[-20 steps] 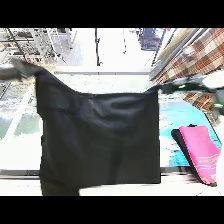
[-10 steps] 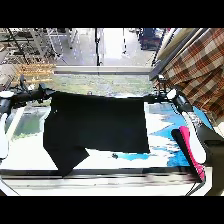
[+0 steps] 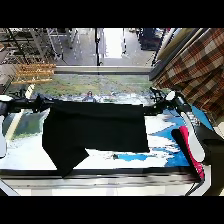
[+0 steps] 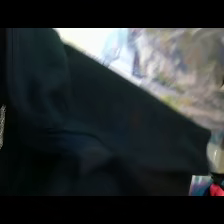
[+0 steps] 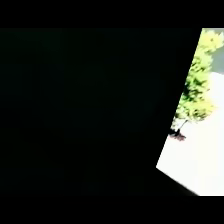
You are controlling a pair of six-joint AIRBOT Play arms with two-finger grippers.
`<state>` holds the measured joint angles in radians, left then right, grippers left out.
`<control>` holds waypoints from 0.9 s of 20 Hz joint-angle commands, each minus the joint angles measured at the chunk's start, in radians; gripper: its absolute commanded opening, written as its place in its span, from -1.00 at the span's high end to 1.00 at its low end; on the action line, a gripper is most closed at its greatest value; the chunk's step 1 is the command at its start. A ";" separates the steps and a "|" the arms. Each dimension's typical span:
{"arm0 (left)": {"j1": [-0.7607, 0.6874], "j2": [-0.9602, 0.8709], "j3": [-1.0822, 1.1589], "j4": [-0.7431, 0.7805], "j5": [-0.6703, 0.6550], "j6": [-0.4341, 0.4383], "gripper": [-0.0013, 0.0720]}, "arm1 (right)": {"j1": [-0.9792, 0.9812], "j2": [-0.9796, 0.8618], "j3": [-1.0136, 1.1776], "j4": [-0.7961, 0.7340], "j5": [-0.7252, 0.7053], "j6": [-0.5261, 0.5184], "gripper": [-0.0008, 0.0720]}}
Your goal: Fold the clothes and pants, and hang the long-sleeved shirts on hangers.
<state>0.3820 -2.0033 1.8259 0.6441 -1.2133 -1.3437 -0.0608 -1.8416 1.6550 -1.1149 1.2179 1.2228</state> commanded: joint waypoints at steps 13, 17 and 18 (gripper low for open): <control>0.141 0.657 -0.999 0.357 -0.077 0.107 -0.41 | -0.365 0.451 -0.978 0.309 0.134 -0.269 -0.66; 0.132 0.693 -1.125 0.324 0.003 0.148 -0.56 | -0.274 0.439 -0.986 0.367 0.012 -0.301 -0.57; 0.127 0.691 -1.143 0.300 0.023 0.166 -0.55 | -0.253 0.433 -0.986 0.388 -0.027 -0.302 -0.51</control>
<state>0.5159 -1.3460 0.7841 0.9787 -1.2678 -1.2270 -0.3576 -1.4063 0.6979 -0.7918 1.2957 0.9627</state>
